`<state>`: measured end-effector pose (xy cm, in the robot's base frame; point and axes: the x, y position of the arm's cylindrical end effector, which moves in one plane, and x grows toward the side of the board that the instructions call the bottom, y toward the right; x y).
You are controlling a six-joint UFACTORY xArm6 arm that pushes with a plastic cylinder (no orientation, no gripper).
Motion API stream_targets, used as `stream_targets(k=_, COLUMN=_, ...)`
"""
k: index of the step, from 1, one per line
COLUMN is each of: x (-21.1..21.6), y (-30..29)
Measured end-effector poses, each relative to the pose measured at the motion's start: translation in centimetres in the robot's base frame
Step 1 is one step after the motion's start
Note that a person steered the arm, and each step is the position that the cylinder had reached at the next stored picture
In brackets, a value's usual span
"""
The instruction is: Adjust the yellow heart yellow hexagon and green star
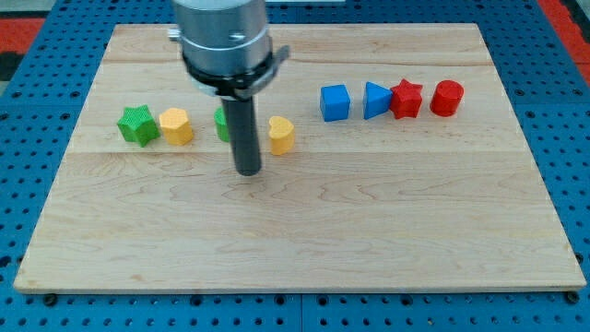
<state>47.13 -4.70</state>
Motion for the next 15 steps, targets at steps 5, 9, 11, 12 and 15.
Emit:
stream_targets(k=5, x=0.2, y=-7.3)
stream_targets(k=9, x=-2.9, y=-9.8)
stream_targets(k=11, x=-3.5, y=-10.1)
stream_targets(k=12, x=-2.8, y=-11.2)
stream_targets(k=15, x=-2.4, y=-15.9)
